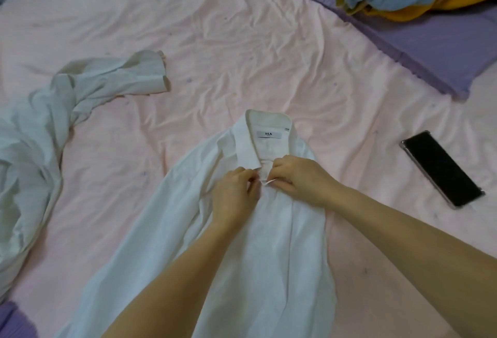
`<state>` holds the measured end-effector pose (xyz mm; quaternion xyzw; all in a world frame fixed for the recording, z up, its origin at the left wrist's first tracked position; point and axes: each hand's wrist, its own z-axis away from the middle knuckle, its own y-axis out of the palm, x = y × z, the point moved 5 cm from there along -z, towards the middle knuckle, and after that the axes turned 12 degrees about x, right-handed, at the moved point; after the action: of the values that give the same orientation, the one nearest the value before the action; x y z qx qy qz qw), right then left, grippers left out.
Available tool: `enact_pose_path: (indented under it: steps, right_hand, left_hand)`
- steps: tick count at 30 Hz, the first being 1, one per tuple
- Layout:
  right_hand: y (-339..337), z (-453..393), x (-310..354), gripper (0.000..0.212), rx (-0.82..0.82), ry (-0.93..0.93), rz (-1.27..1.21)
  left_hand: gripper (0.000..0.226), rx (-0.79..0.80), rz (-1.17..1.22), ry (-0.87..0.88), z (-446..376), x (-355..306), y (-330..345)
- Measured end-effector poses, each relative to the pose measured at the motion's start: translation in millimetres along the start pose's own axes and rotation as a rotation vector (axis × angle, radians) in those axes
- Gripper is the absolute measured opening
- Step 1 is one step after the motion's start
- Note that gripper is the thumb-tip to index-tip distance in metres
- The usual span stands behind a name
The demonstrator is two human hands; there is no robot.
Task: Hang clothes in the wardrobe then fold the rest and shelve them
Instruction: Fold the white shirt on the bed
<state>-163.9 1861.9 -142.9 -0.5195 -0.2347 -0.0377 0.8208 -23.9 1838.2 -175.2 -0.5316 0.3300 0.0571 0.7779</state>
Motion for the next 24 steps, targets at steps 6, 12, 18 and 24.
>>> enact_pose_path:
  steps: [6, 12, 18, 24]
  right_hand:
    - [-13, 0, 0, 0.017, -0.154, 0.026, -0.181]
    - [-21, 0, -10, 0.001, -0.167, 0.076, -0.259]
    - [-14, -2, -15, 0.01, -0.176, 0.08, -0.337]
    - [-20, 0, -15, 0.005, -0.302, 0.129, -0.243]
  left_hand:
    - [0.011, 0.036, 0.059, 0.196, -16, -15, -32]
    - [0.041, 0.083, -0.231, 0.479, -47, -40, -46]
    - [0.032, 0.159, -0.469, 0.42, -73, -46, -46]
    - [0.019, 0.192, -0.93, 0.443, -85, -60, -61]
